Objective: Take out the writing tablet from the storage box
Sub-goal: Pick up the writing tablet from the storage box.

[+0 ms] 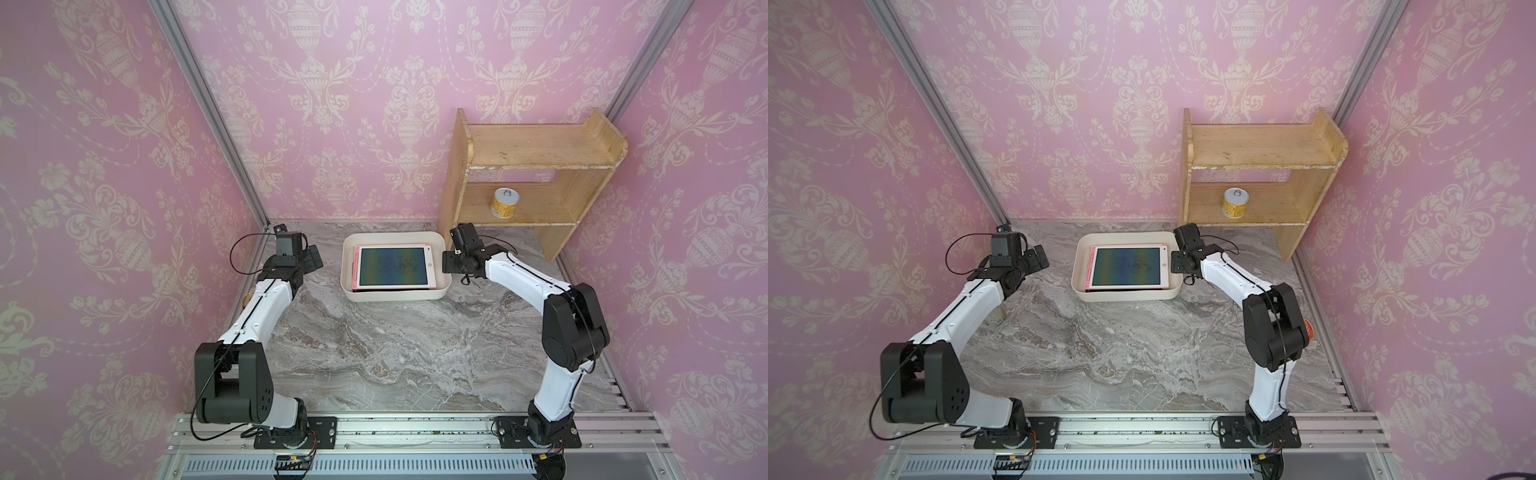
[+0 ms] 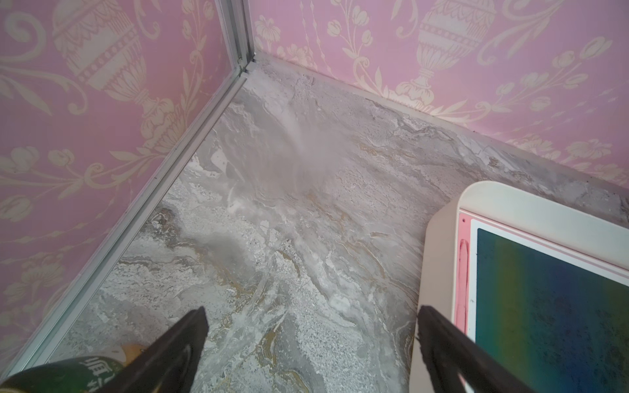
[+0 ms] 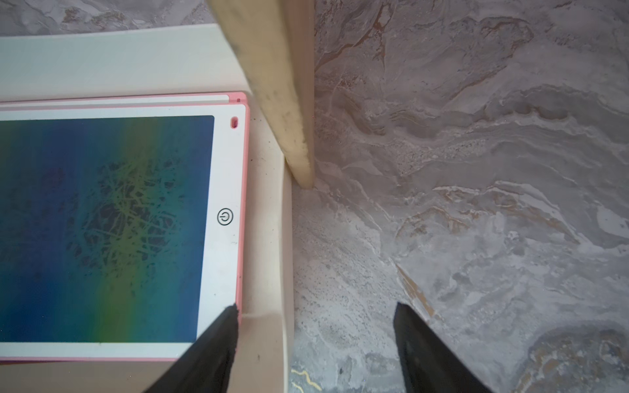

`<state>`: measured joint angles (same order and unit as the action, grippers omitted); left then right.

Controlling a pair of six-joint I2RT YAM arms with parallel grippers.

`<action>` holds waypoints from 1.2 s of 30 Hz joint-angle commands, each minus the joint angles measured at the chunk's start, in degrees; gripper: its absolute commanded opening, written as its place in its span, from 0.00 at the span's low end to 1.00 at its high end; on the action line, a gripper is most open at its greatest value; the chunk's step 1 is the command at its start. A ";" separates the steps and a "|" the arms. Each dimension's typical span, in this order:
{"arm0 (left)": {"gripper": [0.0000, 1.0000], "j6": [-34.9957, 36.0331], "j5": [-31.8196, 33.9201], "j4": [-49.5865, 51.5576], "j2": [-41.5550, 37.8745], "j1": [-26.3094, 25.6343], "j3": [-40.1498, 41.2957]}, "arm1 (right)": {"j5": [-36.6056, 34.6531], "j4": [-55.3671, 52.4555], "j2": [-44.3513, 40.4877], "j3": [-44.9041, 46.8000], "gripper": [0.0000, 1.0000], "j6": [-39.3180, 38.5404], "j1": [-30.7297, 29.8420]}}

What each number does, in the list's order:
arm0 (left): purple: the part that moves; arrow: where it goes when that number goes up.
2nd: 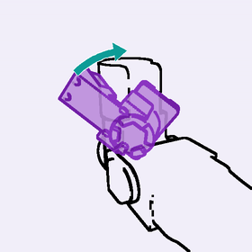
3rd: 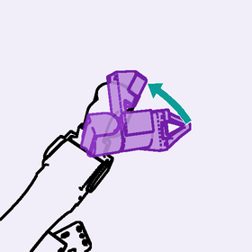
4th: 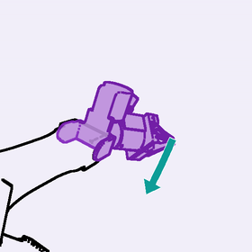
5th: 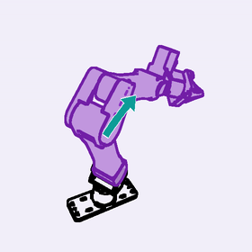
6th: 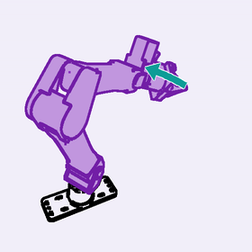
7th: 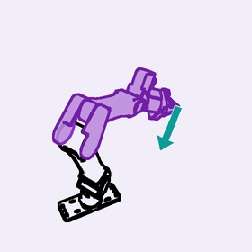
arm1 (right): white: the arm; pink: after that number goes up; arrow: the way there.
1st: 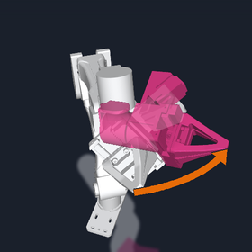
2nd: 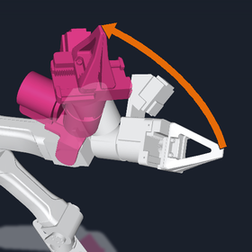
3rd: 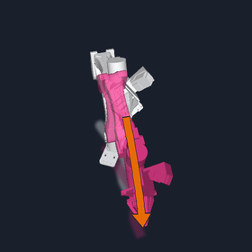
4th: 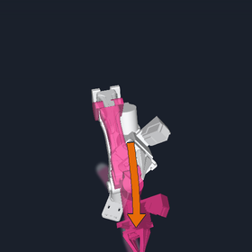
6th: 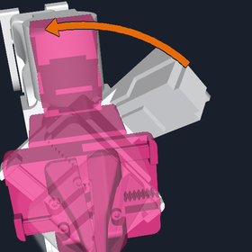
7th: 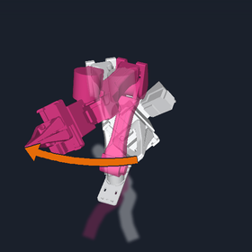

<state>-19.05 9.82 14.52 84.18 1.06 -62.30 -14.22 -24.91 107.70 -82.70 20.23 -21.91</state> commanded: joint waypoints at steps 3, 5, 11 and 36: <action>0.99 -0.94 -2.81 3.10 2.31 -1.59 -3.59 | -2.27 -1.18 3.24 -2.47 0.63 0.87 -1.01; 0.99 -0.63 -2.71 3.41 3.21 -2.72 -4.62 | -1.81 -0.33 4.48 -2.38 0.58 0.94 -1.18; 0.99 -0.13 -2.67 4.69 5.65 -5.50 -7.77 | -1.43 0.84 6.69 -2.24 0.41 0.80 -1.52; 0.99 -5.42 -14.22 8.30 13.92 -12.48 -15.45 | -1.23 0.69 7.08 -3.68 0.00 -0.88 -1.73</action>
<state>-20.99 -0.97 21.96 97.21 -10.59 -76.38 -14.37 -23.51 114.52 -85.01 19.31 -23.51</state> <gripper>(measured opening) 0.993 0.047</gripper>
